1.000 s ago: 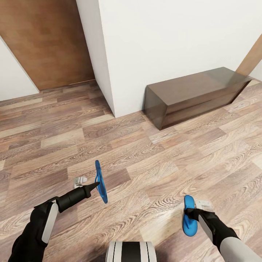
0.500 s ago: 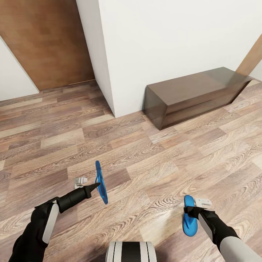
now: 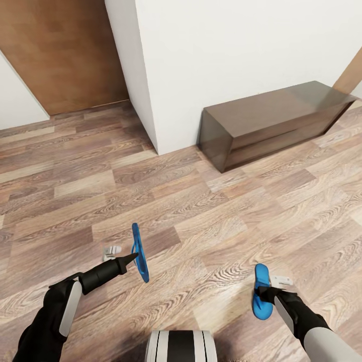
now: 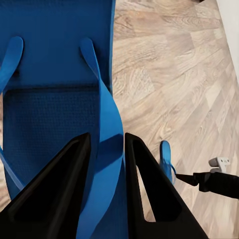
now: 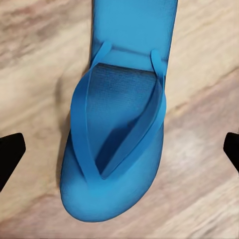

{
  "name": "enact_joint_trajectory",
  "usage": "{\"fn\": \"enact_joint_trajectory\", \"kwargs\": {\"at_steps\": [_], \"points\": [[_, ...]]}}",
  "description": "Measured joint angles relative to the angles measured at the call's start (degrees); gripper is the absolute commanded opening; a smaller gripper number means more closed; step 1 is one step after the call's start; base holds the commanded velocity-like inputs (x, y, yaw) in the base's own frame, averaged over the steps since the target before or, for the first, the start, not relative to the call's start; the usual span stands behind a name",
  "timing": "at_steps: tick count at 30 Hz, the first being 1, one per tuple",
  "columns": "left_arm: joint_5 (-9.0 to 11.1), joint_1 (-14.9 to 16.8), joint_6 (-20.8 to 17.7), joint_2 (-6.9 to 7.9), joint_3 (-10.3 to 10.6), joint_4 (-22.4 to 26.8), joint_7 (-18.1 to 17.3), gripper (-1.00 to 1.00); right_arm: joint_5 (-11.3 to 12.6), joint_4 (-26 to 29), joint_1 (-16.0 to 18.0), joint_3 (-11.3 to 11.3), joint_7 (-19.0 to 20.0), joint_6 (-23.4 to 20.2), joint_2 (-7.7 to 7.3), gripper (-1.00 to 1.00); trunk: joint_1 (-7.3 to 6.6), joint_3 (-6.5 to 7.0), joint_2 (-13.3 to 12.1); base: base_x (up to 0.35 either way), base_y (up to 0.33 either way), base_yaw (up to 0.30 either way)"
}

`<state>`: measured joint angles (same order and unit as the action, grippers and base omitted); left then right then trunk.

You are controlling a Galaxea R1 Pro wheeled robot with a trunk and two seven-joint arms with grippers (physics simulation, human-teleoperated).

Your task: In the bedroom, move the book from the bed onto either nightstand, and place the two sandals side by side next to the bed.

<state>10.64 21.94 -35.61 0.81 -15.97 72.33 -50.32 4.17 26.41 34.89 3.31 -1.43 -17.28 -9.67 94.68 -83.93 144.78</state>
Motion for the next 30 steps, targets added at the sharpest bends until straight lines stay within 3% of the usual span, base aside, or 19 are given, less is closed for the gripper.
{"fn": "enact_joint_trajectory", "kwargs": {"at_steps": [30], "points": [[0.1, -0.08, 0.21, -0.37, 0.1, -0.35, 0.09, -1.0, -0.35, -1.74, 0.0, -0.12, 0.0, 1.43, 0.08, 1.0, 0.02, -0.23, 0.02, 0.0, 0.0, 0.0]]}}
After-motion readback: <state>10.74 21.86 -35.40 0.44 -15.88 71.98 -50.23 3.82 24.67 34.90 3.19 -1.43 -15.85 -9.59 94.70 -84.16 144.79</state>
